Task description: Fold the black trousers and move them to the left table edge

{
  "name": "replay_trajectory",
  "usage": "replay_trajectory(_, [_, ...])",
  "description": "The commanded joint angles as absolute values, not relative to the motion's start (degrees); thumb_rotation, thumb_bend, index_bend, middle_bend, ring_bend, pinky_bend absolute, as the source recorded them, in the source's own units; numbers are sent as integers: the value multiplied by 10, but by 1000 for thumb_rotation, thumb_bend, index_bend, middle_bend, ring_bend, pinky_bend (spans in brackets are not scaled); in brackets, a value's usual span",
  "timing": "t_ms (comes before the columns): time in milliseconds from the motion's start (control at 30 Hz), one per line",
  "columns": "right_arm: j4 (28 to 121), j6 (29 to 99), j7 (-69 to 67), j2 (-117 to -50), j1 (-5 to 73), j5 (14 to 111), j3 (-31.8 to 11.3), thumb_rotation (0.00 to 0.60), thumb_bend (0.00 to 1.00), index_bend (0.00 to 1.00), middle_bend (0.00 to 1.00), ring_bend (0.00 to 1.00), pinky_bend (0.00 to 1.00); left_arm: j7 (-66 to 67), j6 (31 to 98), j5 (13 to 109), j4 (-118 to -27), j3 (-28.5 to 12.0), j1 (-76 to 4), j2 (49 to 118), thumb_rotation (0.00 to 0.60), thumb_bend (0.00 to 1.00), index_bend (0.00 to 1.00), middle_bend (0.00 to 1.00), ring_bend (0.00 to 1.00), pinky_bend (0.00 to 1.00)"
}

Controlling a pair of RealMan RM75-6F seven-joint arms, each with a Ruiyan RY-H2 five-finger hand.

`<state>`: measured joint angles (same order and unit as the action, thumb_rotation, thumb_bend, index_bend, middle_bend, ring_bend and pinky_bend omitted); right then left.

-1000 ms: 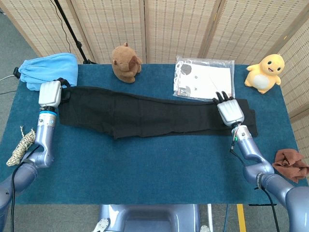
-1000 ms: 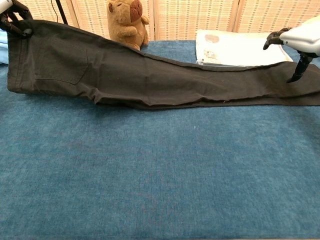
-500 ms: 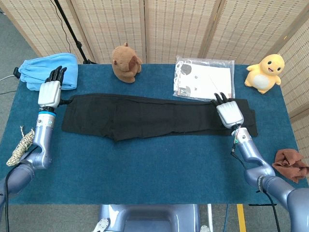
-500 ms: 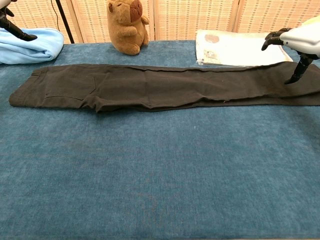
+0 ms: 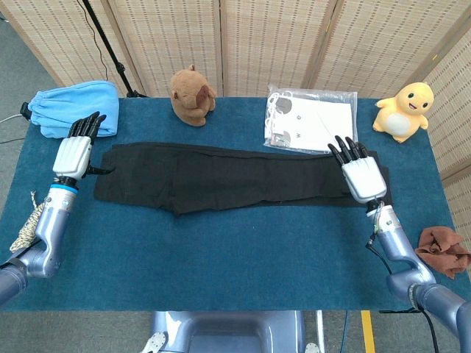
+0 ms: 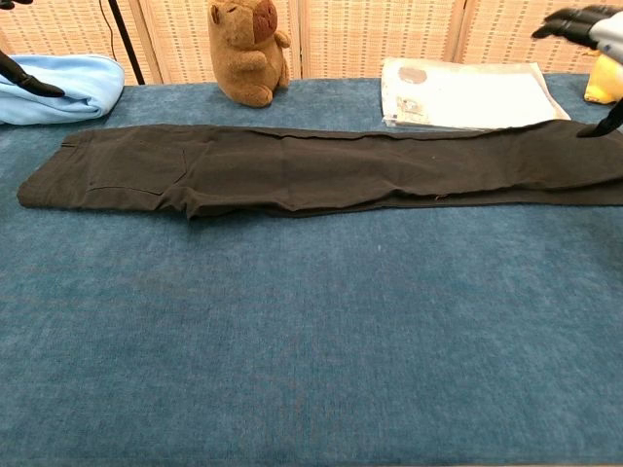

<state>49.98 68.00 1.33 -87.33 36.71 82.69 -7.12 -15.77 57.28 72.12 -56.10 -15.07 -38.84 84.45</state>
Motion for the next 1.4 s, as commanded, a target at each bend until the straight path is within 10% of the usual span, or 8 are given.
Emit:
replay_trajectory(33, [523,740,-5,-854,325,853,-56,600,0,14,0,0,135,-148,606,732,-627,-136,-355,805,600,0,0,0,0,0])
replay_trajectory(633, [765,904,-3,-770,179,876,-27,600,0,0,0,0,11,-96,741,750,-788,-72,-210,717,600,0,0,0,0,0])
replay_trajectory(1400, [779,936,-22,-773,141,909,-39,600,0,0,0,0,10,-279,705,884,-331,-5,-262,953,600,0,0,0,0,0])
